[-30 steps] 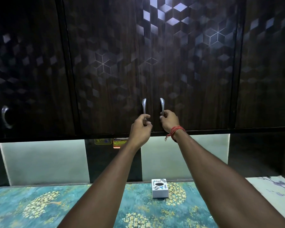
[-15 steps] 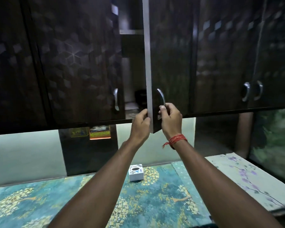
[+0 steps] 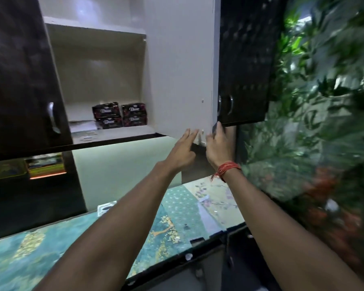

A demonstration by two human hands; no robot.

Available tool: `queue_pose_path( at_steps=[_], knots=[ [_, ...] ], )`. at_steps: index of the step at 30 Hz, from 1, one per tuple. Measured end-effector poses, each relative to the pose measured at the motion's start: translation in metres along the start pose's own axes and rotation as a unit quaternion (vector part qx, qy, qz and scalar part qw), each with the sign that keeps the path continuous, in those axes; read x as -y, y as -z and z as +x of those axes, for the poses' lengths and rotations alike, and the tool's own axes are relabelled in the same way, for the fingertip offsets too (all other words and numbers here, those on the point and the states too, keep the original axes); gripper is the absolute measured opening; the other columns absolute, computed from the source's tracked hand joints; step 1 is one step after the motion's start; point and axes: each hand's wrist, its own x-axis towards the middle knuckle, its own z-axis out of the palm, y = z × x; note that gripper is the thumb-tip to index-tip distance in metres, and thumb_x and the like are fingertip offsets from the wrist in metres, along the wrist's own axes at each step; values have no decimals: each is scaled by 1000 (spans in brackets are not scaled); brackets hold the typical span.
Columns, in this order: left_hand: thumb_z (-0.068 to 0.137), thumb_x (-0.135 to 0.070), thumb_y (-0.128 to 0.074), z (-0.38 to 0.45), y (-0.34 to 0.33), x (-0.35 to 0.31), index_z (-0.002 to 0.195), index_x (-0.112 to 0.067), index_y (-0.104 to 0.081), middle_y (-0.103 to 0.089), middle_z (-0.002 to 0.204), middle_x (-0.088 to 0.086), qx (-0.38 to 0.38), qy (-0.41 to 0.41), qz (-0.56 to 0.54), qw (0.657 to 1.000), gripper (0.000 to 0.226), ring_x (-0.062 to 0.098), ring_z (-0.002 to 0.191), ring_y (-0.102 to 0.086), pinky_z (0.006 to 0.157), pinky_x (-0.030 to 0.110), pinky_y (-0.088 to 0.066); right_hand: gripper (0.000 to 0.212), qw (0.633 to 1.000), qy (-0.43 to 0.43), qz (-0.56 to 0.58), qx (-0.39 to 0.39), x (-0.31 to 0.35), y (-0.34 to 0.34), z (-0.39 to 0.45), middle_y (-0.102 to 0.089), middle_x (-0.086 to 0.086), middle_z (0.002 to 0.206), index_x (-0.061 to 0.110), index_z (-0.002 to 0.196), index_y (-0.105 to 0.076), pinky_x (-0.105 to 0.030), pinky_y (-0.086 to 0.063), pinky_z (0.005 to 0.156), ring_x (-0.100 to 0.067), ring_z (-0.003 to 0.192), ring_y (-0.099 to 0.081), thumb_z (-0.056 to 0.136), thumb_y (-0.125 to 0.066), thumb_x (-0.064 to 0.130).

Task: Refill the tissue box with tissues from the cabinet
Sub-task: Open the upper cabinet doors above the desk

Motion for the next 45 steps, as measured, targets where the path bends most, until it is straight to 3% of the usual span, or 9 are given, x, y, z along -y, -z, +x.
queue_pose_path(
  at_steps=[3,6,12,19,25,30,36,41,45],
  knots=[
    [85,9,-42,28,-7,-8,158,-23,-10,3,167,8,33,-6,58,998,86,27,154,-6,124,42,-14,68,956,77,-278,63,-20,12,5,1,-6,164,16,151,-18,-52,-25,113,-32,149,-10,89,-40,0],
    [84,9,-42,49,-15,-5,158,-27,-6,5,167,7,55,-8,101,993,89,31,154,-8,122,47,-20,74,904,74,-412,92,-39,20,14,12,0,163,21,151,-16,-68,-23,109,-32,150,5,85,-40,-2],
    [85,12,-50,75,-42,4,156,-34,6,22,165,3,67,-27,114,991,102,36,150,-24,102,47,-48,79,878,74,-462,101,-66,25,45,17,0,162,24,153,-11,-69,-21,109,-35,149,6,85,-39,-3],
    [85,14,-54,92,-69,7,153,-39,16,35,159,1,39,-17,123,992,111,43,150,-13,99,48,-52,81,874,68,-472,98,-82,19,56,24,-2,160,24,153,-4,-65,-29,107,-36,149,3,86,-45,1],
    [86,10,-53,85,-56,3,156,-35,7,27,163,3,42,-17,99,994,102,43,145,-30,96,47,-53,79,886,56,-447,106,-70,18,48,22,-3,161,23,153,-8,-65,-27,107,-36,149,3,87,-47,4],
    [86,14,-48,76,-40,-5,158,-28,-13,7,167,9,28,1,33,999,90,36,150,-22,114,43,-37,72,894,59,-434,93,-57,21,36,11,-1,163,22,152,-16,-64,-29,107,-37,148,-2,88,-44,4],
    [80,10,-49,65,-5,13,146,-16,-46,-41,156,10,-26,21,-118,992,71,28,142,-41,114,44,-40,49,930,134,-331,-91,-20,-12,17,-36,-9,153,17,127,-54,-58,-37,101,-35,138,-32,81,-49,1],
    [90,-6,-63,37,46,38,108,-7,-66,-71,97,1,-24,17,-273,962,18,10,88,-68,71,21,-56,50,958,214,-144,-126,44,-83,11,-54,-9,139,12,123,-61,-43,-36,104,-31,131,-42,79,-43,-5],
    [82,6,-60,40,96,116,125,-1,-62,-72,110,12,-131,88,-277,948,43,25,98,-70,88,44,-59,42,988,151,2,-41,72,-149,24,-61,-10,126,7,124,-59,-35,-42,103,-27,121,-50,91,-36,-5]
  ],
)
